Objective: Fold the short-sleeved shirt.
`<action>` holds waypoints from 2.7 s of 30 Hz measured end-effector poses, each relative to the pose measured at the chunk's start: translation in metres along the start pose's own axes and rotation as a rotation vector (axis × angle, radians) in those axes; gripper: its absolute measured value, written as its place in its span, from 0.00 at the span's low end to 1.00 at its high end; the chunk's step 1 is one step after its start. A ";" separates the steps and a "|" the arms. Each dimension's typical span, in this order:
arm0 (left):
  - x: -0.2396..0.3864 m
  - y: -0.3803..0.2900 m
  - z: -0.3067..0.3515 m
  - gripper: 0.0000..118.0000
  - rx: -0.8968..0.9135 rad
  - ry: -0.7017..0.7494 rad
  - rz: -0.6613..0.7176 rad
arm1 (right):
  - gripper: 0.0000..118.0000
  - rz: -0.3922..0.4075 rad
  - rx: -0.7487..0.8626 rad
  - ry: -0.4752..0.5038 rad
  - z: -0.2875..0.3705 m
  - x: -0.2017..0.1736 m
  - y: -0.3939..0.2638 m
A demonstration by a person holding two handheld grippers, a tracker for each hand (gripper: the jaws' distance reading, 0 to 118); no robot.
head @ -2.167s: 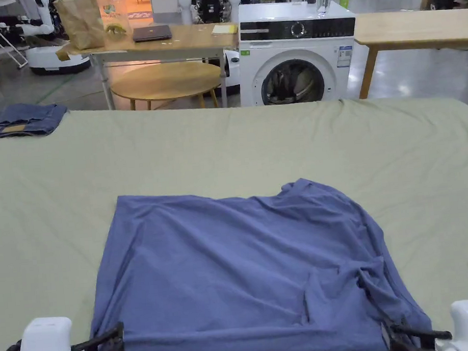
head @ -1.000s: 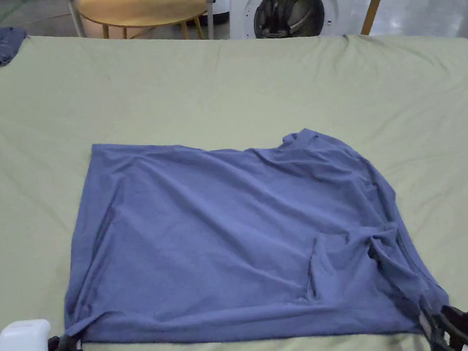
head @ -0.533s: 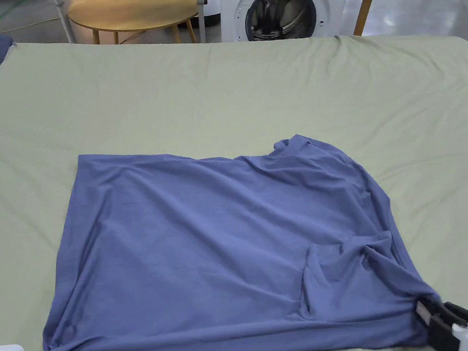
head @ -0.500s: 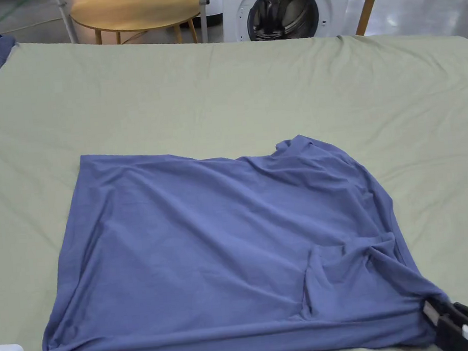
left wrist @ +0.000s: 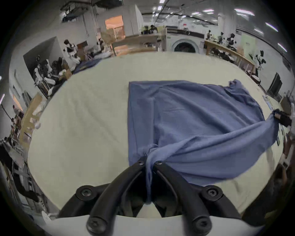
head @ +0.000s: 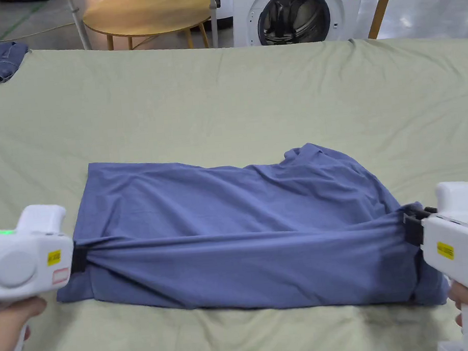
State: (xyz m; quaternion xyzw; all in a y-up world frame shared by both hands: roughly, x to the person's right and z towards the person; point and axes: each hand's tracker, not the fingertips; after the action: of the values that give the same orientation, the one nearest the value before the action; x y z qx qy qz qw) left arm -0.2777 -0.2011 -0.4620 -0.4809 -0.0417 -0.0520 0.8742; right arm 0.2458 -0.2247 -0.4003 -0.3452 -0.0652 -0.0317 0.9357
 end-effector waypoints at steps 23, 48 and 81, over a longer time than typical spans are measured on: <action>0.001 -0.164 0.067 0.00 0.273 0.048 0.226 | 0.00 -0.009 0.184 0.105 0.137 -0.035 -0.107; 0.013 -0.066 -0.018 0.01 0.137 0.043 0.082 | 0.99 -0.072 0.013 -0.042 0.042 0.020 -0.086; -0.016 -0.185 0.084 0.83 0.268 0.046 0.204 | 0.93 -0.112 -0.096 0.002 0.132 0.027 -0.123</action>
State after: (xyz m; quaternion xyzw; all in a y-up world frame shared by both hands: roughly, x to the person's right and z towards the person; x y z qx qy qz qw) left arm -0.3201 -0.2280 -0.2647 -0.3606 0.0209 0.0318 0.9320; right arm 0.2469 -0.2330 -0.2177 -0.3854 -0.0817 -0.0875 0.9150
